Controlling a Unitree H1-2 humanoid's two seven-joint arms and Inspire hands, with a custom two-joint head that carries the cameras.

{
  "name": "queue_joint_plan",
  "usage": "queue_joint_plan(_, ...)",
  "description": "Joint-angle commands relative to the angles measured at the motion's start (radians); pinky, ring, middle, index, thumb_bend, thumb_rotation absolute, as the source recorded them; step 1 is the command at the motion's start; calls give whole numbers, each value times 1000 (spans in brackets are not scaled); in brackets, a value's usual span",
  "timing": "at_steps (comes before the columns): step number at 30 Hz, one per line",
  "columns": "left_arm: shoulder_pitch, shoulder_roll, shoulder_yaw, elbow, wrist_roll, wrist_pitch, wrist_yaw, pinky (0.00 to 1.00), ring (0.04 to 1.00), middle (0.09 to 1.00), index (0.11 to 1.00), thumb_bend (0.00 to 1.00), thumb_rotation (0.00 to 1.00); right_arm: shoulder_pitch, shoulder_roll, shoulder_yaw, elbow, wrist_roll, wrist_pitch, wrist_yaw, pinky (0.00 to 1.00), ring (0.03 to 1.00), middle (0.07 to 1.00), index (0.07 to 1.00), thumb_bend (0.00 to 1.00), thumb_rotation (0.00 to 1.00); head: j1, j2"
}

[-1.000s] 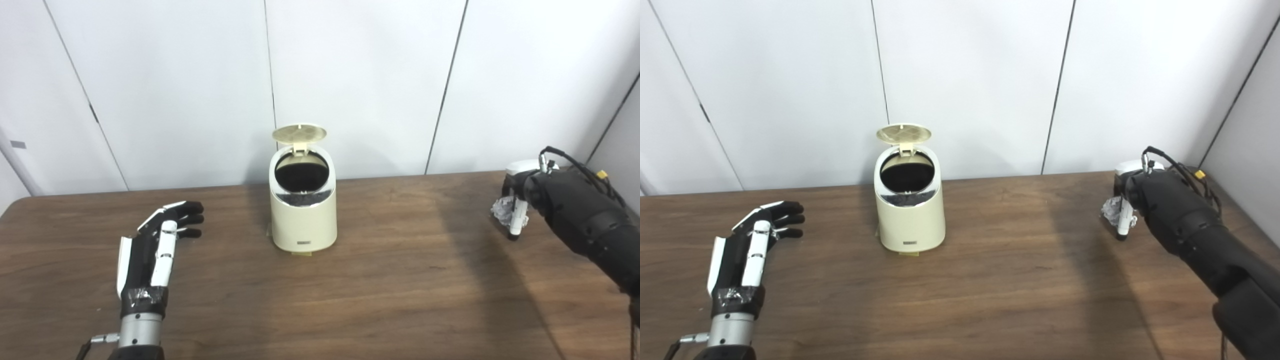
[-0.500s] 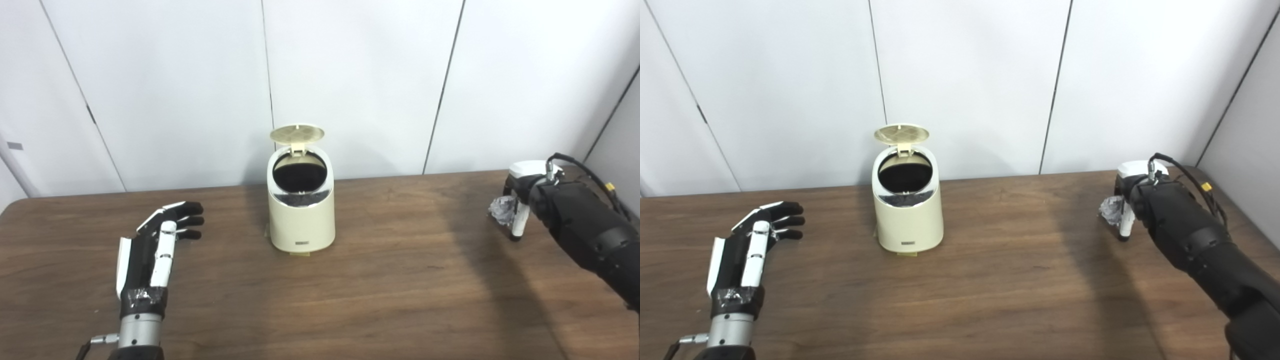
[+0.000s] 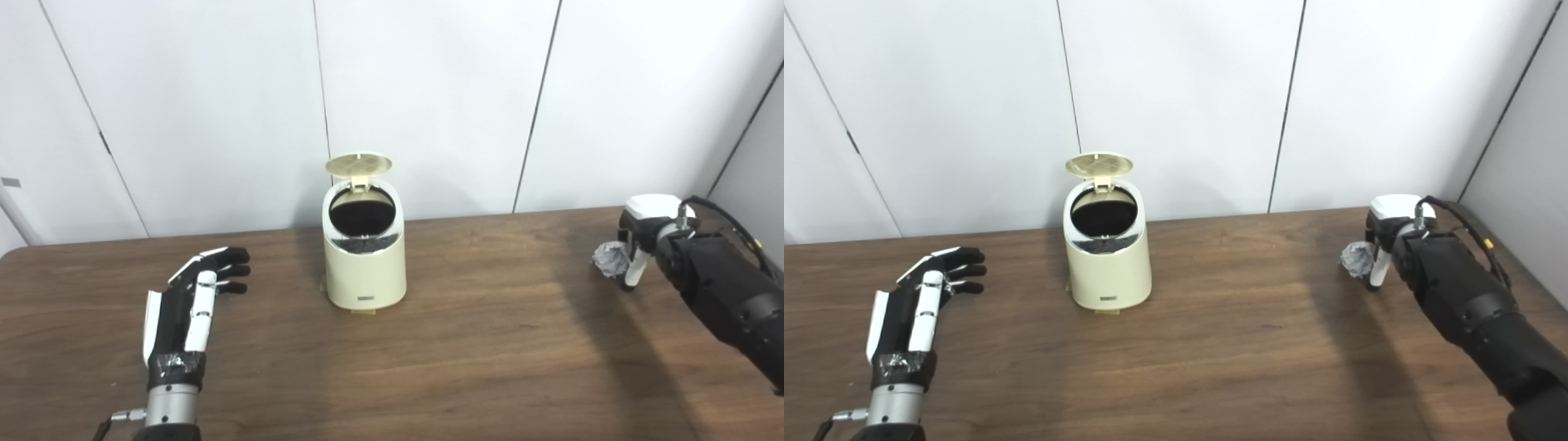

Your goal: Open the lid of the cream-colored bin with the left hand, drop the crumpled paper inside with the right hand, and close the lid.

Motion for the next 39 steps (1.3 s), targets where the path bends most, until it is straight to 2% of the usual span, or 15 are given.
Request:
queue_joint_plan(1, -25, 7, -1, -27, -3, -41, 2, 575, 664, 684, 672, 302, 862, 7, -28, 1, 28, -18, -2, -22, 341, 450, 470, 493, 531, 4, 0, 3)
queue_joint_plan(14, -27, 8, -1, -21, -10, -45, -2, 566, 667, 684, 670, 308, 852, 1, -22, 8, 35, -29, 20, -11, 320, 425, 439, 503, 531, 4, 0, 3)
queue_joint_plan(20, -26, 11, -3, -25, 6, -42, 0, 563, 662, 684, 670, 296, 872, -5, -18, 9, 54, -28, 21, -11, 338, 448, 450, 500, 531, 5, -1, 4)
queue_joint_plan(23, -27, 11, -4, -27, 5, -39, -2, 565, 661, 684, 671, 291, 873, -9, -19, 13, 64, -32, 18, -15, 291, 395, 422, 507, 529, 4, 0, 5)
queue_joint_plan(25, -28, 11, -4, -27, 6, -39, -1, 565, 662, 685, 671, 292, 871, -11, -19, 16, 66, -34, 20, -11, 273, 372, 466, 494, 531, 4, -1, 5)
queue_joint_plan(27, -29, 10, -5, -27, 7, -38, -1, 567, 663, 684, 671, 285, 868, -14, -18, 17, 67, -34, 28, -3, 273, 380, 426, 505, 528, 5, -1, 5)
queue_joint_plan(31, -30, 10, -5, -27, 6, -37, 0, 570, 666, 686, 673, 289, 863, -13, -21, 12, 49, -22, 41, 33, 308, 429, 424, 519, 527, 7, 0, 4)
queue_joint_plan(32, -30, 9, -4, -27, 4, -36, 1, 570, 666, 685, 672, 286, 861, -13, -23, 13, 44, -21, 40, 43, 339, 466, 464, 616, 550, 2, 0, 4)
queue_joint_plan(33, -30, 9, -4, -27, 1, -37, 0, 571, 667, 686, 672, 282, 860, -13, -25, 11, 44, -17, 37, 49, 358, 488, 544, 665, 693, 96, 0, 4)
queue_joint_plan(35, -31, 9, -3, -27, -1, -38, -1, 574, 668, 687, 673, 282, 856, -13, -27, 8, 44, -15, 33, 54, 402, 532, 627, 733, 849, 206, 0, 4)
queue_joint_plan(39, -33, 11, -2, -27, 2, -36, 1, 577, 665, 686, 673, 294, 854, -10, -29, 2, 32, -11, 40, 63, 449, 589, 678, 753, 909, 250, 0, 3)
